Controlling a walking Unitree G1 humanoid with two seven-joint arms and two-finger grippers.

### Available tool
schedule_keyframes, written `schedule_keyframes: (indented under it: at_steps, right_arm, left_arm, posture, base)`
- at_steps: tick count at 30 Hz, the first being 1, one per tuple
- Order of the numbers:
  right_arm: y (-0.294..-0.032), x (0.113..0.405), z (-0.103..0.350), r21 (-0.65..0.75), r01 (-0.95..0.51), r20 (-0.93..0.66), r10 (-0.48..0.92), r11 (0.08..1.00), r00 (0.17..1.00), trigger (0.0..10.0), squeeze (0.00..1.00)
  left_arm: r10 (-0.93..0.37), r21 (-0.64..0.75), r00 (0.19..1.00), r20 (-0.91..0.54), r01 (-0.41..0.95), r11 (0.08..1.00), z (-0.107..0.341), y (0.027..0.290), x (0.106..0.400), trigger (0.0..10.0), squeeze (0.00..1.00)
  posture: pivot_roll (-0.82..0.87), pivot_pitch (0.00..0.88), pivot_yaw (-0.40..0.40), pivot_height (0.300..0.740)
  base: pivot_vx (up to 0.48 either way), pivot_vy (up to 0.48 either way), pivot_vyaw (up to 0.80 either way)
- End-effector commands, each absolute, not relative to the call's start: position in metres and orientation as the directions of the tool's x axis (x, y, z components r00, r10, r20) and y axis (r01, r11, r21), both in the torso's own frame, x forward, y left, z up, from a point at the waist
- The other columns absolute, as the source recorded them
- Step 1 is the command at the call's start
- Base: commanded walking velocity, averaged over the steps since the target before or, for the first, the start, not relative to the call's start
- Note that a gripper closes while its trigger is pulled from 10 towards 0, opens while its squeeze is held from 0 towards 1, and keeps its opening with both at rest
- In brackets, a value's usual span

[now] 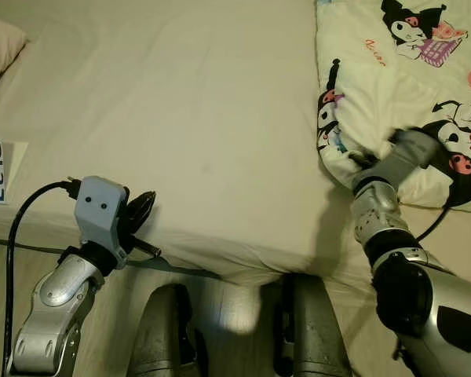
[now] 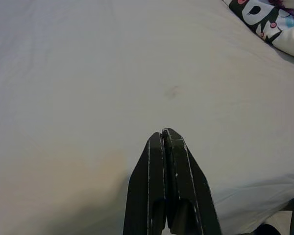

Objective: Clean up the room

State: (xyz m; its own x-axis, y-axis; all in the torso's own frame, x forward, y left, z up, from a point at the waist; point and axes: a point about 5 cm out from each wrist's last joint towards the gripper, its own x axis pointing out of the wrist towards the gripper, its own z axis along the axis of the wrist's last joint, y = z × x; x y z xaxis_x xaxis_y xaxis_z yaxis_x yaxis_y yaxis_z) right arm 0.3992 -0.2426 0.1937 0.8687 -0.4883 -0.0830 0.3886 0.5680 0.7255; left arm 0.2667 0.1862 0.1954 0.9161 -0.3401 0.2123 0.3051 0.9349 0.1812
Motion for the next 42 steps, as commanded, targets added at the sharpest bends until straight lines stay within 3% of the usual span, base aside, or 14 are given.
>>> schedule_keyframes:
  at_steps: [1, 6, 7, 9, 16, 17, 18, 19, 20, 23, 27, 35, 36, 42]
  right_arm:
    - [-0.242, 0.394, 0.180, 0.847, 0.357, -0.117, -0.517, 0.394, 0.848, 0.0, 0.00]
    - [-0.228, 0.396, 0.178, 0.896, 0.281, -0.080, -0.498, 0.344, 0.864, 0.0, 0.00]
    - [-0.218, 0.397, 0.178, 0.878, 0.265, -0.050, -0.475, 0.399, 0.879, 1.5, 0.00]
    - [-0.199, 0.398, 0.177, 0.828, 0.237, 0.003, -0.426, 0.509, 0.905, 2.4, 0.00]
    - [-0.176, 0.398, 0.181, 0.669, 0.233, 0.087, -0.386, 0.705, 0.918, 2.5, 0.00]
    - [-0.177, 0.399, 0.183, 0.620, 0.257, 0.085, -0.390, 0.741, 0.917, 4.6, 0.00]
    - [-0.177, 0.399, 0.183, 0.620, 0.257, 0.085, -0.390, 0.741, 0.917, 4.6, 0.00]
    - [-0.178, 0.400, 0.185, 0.579, 0.281, 0.080, -0.397, 0.765, 0.914, 6.3, 0.00]
    - [-0.181, 0.403, 0.191, 0.488, 0.301, 0.080, -0.386, 0.819, 0.919, 10.0, 0.00]
    - [-0.184, 0.409, 0.196, 0.200, 0.298, 0.046, -0.313, 0.933, 0.949, 10.0, 0.00]
    - [-0.180, 0.409, 0.182, -0.008, 0.208, -0.040, -0.208, 0.978, 0.977, 10.0, 0.00]
    - [-0.197, 0.402, 0.162, -0.188, 0.192, -0.139, -0.220, 0.963, 0.966, 10.0, 0.00]
    - [-0.198, 0.402, 0.162, -0.187, 0.193, -0.148, -0.222, 0.963, 0.964, 10.0, 1.00]
    - [-0.200, 0.403, 0.163, -0.196, 0.218, -0.159, -0.250, 0.956, 0.955, 10.0, 1.00]
  left_arm:
    - [-0.348, 0.181, 0.920, 0.180, 0.317, 0.931, 0.188, 0.189, 0.263, 10.0, 0.00]
    - [-0.357, 0.177, 0.917, 0.177, 0.328, 0.928, 0.186, 0.189, 0.261, 10.0, 0.00]
    - [-0.360, 0.177, 0.916, 0.176, 0.330, 0.927, 0.186, 0.189, 0.260, 10.0, 0.00]
    - [-0.363, 0.177, 0.915, 0.175, 0.333, 0.926, 0.184, 0.189, 0.260, 10.0, 0.00]
    - [-0.369, 0.178, 0.913, 0.176, 0.339, 0.924, 0.184, 0.187, 0.262, 10.0, 0.00]
    - [-0.369, 0.177, 0.913, 0.176, 0.339, 0.924, 0.184, 0.187, 0.262, 10.0, 0.00]
    - [-0.369, 0.177, 0.913, 0.176, 0.339, 0.924, 0.184, 0.187, 0.262, 10.0, 0.00]
    - [-0.369, 0.177, 0.913, 0.174, 0.340, 0.924, 0.184, 0.187, 0.263, 10.0, 0.00]
    - [-0.374, 0.173, 0.912, 0.167, 0.347, 0.922, 0.183, 0.185, 0.262, 10.0, 0.00]
    - [-0.394, 0.158, 0.907, 0.147, 0.371, 0.915, 0.178, 0.180, 0.260, 10.0, 0.00]
    - [-0.408, 0.145, 0.902, 0.138, 0.390, 0.910, 0.174, 0.175, 0.258, 10.0, 0.00]
    - [-0.451, 0.125, 0.885, 0.114, 0.438, 0.890, 0.169, 0.166, 0.258, 10.0, 0.00]
    - [-0.454, 0.124, 0.884, 0.115, 0.440, 0.889, 0.169, 0.166, 0.258, 10.0, 0.00]
    - [-0.462, 0.125, 0.879, 0.116, 0.448, 0.885, 0.169, 0.165, 0.259, 10.0, 0.00]
  posture:
    - [0.14, 0.472, 0.036, 0.589]
    - [0.14, 0.469, 0.033, 0.589]
    - [0.13, 0.465, 0.030, 0.589]
    - [0.13, 0.462, 0.030, 0.589]
    - [0.13, 0.454, 0.030, 0.589]
    - [0.13, 0.453, 0.029, 0.589]
    - [0.13, 0.453, 0.029, 0.589]
    - [0.13, 0.453, 0.027, 0.589]
    - [0.11, 0.455, 0.024, 0.589]
    - [0.10, 0.456, 0.019, 0.589]
    - [0.10, 0.457, 0.019, 0.589]
    - [0.09, 0.464, 0.023, 0.589]
    - [0.09, 0.461, 0.026, 0.589]
    - [0.10, 0.459, 0.029, 0.589]
  base:
    - [0.000, 0.000, 0.00]
    - [0.000, 0.000, 0.00]
    - [0.000, 0.000, 0.00]
    - [0.000, 0.000, 0.00]
    - [0.000, 0.000, 0.00]
    - [0.000, 0.000, 0.00]
    - [0.000, 0.000, 0.00]
    - [0.000, 0.000, 0.00]
    - [0.000, 0.000, 0.00]
    - [0.000, 0.000, 0.00]
    - [0.000, 0.000, 0.00]
    - [0.000, 0.000, 0.00]
    - [0.000, 0.000, 0.00]
    - [0.000, 0.000, 0.00]
